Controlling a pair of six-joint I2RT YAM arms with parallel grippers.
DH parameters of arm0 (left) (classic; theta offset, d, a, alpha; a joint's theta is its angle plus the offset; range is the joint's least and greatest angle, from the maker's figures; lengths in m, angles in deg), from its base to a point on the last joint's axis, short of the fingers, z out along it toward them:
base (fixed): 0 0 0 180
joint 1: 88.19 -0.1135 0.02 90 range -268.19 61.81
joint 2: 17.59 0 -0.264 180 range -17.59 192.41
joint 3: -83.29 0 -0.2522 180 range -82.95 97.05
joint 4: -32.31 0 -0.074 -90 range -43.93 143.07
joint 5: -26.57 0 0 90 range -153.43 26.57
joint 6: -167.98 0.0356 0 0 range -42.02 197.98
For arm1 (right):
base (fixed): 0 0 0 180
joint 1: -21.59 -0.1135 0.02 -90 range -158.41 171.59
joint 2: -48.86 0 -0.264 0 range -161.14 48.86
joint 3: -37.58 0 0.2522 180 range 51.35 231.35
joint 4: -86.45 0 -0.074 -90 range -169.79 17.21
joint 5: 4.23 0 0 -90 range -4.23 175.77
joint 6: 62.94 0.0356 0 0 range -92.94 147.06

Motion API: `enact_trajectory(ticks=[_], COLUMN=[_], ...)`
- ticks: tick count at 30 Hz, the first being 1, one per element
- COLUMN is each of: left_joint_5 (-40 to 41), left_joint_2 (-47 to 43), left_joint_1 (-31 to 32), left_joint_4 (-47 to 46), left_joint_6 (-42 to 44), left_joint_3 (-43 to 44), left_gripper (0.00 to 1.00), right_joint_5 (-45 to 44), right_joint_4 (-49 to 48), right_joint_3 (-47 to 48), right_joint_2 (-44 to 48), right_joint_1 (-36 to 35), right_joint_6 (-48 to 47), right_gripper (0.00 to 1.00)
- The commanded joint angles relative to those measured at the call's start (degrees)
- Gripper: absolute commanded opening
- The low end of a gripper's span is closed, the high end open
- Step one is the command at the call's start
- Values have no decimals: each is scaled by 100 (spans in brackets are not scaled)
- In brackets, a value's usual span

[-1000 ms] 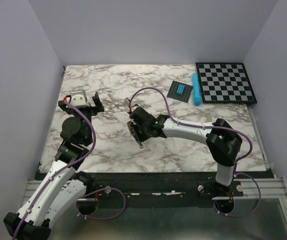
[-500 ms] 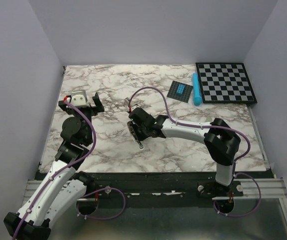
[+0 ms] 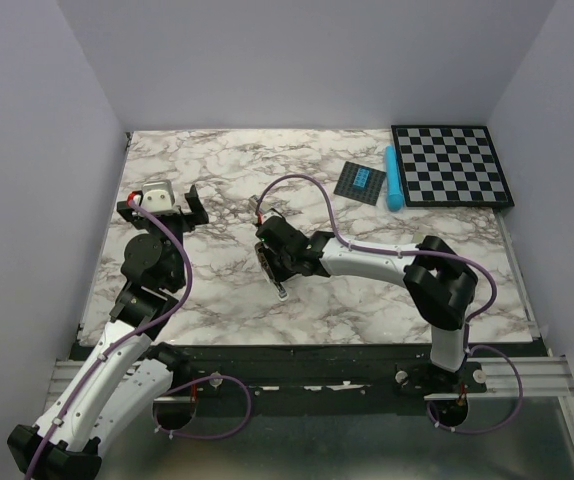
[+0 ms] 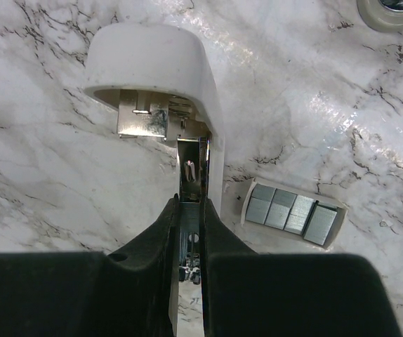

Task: Load the staples into the stapler

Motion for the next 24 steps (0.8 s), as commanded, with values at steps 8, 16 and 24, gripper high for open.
enact_trajectory(ticks=[8, 16, 24], left_joint_5=[49, 40, 14], left_joint_2=[-58, -41, -40], left_joint_1=[-40, -40, -40], left_joint_4=[-163, -163, -163], left_joint_6=[-53, -62, -53], left_joint_3=[-45, -53, -45], left_gripper=[99, 99, 99], right_joint_5=[-279, -113, -121], right_joint_4=[-133, -89, -28], right_joint_3=[-134, -178, -266], right_joint_2=[-28, -55, 42], right_joint_1=[-47, -56, -82], right_joint_6=[-66, -66, -66], right_gripper=[15, 15, 18])
